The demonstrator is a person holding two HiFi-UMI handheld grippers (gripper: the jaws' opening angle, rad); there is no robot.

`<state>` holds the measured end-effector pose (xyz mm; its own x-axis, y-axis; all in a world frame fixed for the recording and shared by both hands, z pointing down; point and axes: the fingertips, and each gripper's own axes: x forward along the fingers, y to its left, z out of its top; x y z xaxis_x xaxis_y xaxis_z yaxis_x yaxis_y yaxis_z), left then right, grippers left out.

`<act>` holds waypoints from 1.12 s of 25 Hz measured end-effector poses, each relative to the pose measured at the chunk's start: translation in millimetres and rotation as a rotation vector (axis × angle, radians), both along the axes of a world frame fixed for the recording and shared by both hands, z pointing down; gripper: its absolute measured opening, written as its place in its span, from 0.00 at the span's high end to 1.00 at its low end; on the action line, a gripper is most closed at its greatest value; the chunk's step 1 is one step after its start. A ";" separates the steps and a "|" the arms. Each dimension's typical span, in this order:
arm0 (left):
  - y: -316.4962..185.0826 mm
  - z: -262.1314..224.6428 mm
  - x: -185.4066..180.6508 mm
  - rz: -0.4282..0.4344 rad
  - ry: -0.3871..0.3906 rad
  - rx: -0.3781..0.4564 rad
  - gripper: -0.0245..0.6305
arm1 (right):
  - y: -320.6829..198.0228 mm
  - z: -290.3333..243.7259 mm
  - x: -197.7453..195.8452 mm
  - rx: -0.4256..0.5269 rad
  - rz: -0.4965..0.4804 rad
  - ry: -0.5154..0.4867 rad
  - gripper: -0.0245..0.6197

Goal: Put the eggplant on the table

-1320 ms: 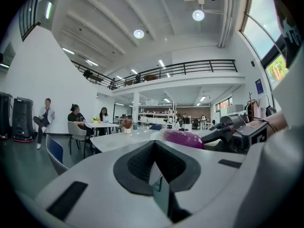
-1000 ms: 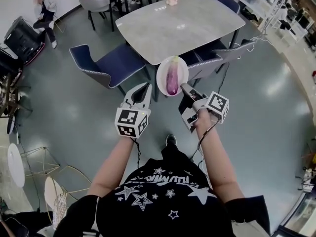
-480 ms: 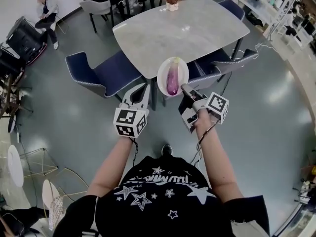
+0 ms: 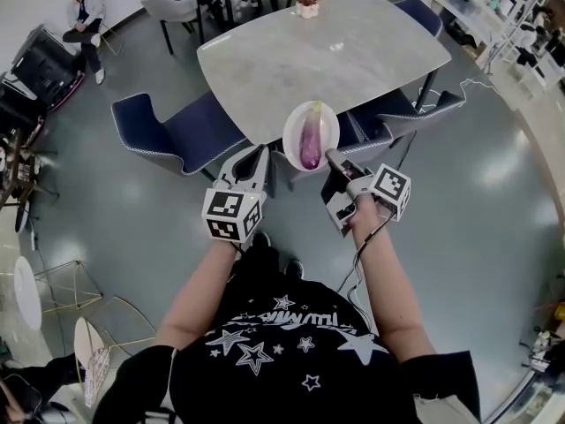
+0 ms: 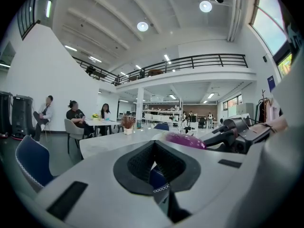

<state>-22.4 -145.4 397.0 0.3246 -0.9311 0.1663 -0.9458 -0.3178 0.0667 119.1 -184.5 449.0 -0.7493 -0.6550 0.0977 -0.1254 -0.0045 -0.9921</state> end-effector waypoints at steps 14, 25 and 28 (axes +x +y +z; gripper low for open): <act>-98.3 16.0 -6.6 0.073 0.018 -0.006 0.95 | -84.7 11.7 -3.3 0.000 0.063 0.021 0.93; -233.5 19.5 -37.1 0.124 0.039 -0.023 0.95 | -204.1 13.8 -26.0 -0.018 0.114 0.067 0.93; -264.3 26.2 -47.7 0.132 0.043 -0.035 0.95 | -233.2 21.1 -36.3 -0.028 0.120 0.079 0.93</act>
<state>-70.0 -409.7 423.2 0.4512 -0.8739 0.1811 -0.8921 -0.4359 0.1191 82.8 -417.7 470.1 -0.6554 -0.7353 0.1727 -0.1996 -0.0519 -0.9785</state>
